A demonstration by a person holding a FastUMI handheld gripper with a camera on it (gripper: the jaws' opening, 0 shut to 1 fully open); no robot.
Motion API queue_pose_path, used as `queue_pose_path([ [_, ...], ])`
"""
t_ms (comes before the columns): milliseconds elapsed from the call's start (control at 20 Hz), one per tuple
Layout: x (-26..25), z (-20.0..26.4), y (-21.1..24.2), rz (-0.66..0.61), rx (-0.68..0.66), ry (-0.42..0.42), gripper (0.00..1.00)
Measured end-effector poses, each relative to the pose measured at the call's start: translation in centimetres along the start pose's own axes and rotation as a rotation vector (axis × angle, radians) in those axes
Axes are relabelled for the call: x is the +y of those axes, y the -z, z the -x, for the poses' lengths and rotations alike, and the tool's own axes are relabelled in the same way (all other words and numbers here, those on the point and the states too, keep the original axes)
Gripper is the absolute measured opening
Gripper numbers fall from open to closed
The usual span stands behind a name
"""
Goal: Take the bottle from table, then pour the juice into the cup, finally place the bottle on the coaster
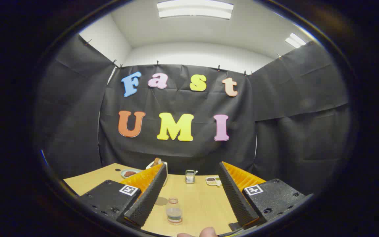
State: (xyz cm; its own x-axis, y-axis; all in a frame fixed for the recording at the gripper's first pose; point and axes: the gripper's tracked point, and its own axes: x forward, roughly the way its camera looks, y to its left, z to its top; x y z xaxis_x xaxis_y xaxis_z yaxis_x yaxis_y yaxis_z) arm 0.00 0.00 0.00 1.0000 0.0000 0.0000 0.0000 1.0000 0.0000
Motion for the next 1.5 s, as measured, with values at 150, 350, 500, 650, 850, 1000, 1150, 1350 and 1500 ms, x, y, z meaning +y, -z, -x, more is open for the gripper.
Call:
queue_pose_path([
  [150, 0.06, -0.25, 0.55, -0.011, 0.013, -0.007, 1.00],
  [350, 0.16, -0.64, 0.57, -0.023, 0.019, -0.007, 1.00],
  [500, 0.56, -0.81, 0.70, -0.024, 0.027, -0.017, 1.00],
  [650, 0.52, -0.81, 0.74, -0.028, 0.028, -0.017, 1.00],
  [850, 0.51, -0.68, 0.76, -0.027, 0.027, -0.016, 1.00],
  [1000, 0.37, -0.77, 0.67, -0.027, 0.024, -0.012, 1.00],
  [1150, 0.27, -0.72, 0.95, -0.024, 0.023, -0.008, 1.00],
  [1350, 0.08, -0.63, 1.17, -0.024, 0.032, -0.006, 1.00],
  [1500, 0.11, -0.65, 1.05, -0.024, 0.031, -0.005, 1.00],
])
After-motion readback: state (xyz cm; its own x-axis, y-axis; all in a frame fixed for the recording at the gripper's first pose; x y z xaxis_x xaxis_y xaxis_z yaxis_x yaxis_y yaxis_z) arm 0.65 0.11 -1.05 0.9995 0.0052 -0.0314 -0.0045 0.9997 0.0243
